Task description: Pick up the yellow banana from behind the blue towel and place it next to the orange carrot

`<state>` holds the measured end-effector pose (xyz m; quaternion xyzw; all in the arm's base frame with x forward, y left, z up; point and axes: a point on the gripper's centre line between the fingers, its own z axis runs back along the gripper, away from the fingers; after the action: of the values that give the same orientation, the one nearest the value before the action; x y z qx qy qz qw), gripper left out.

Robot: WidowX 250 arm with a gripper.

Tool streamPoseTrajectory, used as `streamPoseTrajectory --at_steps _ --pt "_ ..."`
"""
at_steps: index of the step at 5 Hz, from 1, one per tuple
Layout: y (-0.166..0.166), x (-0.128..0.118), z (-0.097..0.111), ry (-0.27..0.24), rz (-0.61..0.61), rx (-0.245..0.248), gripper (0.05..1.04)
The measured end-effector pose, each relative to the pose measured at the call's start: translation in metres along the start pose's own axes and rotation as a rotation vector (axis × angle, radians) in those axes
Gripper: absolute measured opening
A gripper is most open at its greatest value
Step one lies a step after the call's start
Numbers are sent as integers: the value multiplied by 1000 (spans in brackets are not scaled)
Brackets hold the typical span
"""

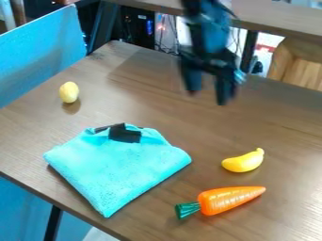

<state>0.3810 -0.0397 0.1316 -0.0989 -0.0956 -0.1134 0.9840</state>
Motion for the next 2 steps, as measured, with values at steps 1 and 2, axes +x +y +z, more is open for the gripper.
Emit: streamPoseTrajectory --at_steps 1,2 --pt "42 -7 18 -22 91 92 1006" --pt "86 -9 18 28 126 197 1006"
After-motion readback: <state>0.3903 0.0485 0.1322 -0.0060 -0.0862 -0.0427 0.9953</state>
